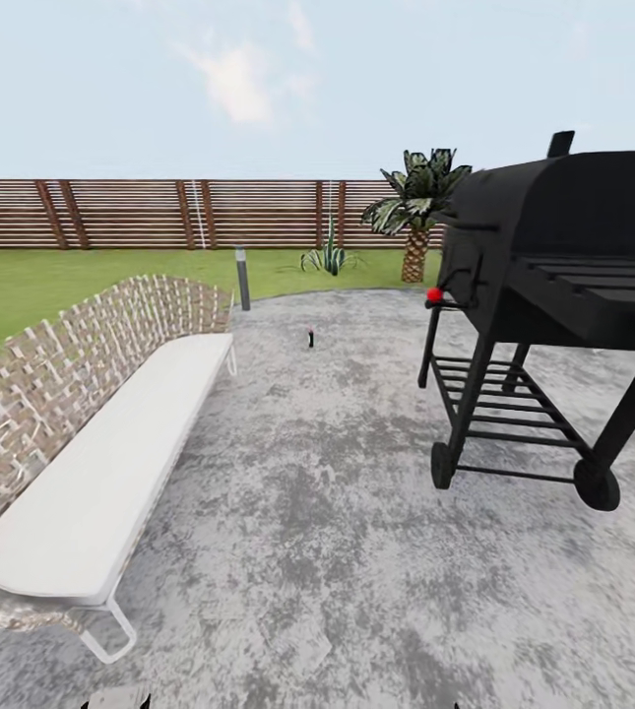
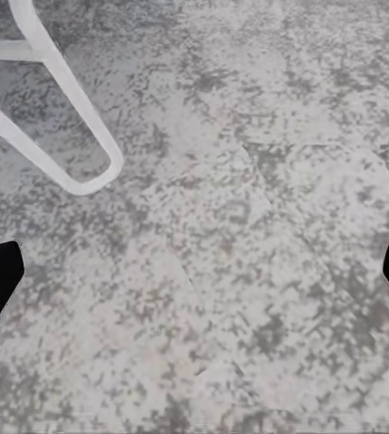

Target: In the garden, pick up the pesticide atomizer on the floor and spray pesticide onto both trees until each tree trunk is fully covered.

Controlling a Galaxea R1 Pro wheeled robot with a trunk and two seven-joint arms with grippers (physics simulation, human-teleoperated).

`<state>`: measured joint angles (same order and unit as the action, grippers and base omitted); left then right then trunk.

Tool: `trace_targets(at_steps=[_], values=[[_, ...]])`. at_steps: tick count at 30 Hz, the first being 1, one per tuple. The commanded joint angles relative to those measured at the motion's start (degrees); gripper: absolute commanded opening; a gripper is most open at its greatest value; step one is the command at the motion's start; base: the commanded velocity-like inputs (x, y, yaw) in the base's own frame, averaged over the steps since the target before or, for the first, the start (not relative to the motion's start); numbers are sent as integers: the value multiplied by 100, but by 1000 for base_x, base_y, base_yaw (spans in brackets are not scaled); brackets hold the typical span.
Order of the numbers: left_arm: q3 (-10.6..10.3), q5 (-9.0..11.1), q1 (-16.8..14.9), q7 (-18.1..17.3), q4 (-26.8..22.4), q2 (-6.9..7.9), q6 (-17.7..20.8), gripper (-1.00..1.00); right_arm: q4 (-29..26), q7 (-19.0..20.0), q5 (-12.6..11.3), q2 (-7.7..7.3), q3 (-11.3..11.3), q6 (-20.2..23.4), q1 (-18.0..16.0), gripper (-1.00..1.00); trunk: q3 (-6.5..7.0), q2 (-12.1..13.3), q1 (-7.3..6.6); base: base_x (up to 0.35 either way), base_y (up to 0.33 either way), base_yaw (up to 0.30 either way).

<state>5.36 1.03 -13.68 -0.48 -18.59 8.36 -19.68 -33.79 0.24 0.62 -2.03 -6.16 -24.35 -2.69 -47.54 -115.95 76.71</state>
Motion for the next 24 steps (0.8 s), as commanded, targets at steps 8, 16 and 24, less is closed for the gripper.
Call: trace_targets(at_steps=[8, 16, 24], values=[[9, 10, -3, -5, 5, -1, -19, 100, 4, -6, 6, 1, -8, -17, -3, 100, -5, -2, 3, 340, 0, 0], [9, 8, -3, -5, 5, -1, -18, 100, 4, -6, 8, 1, -8, -17, -3, 100, -5, -2, 3, 340, 0, 0], [9, 9, -3, -5, 5, -1, -18, 100, 4, -6, 8, 1, -8, -17, -3, 100, -5, -2, 3, 340, 0, 0]])
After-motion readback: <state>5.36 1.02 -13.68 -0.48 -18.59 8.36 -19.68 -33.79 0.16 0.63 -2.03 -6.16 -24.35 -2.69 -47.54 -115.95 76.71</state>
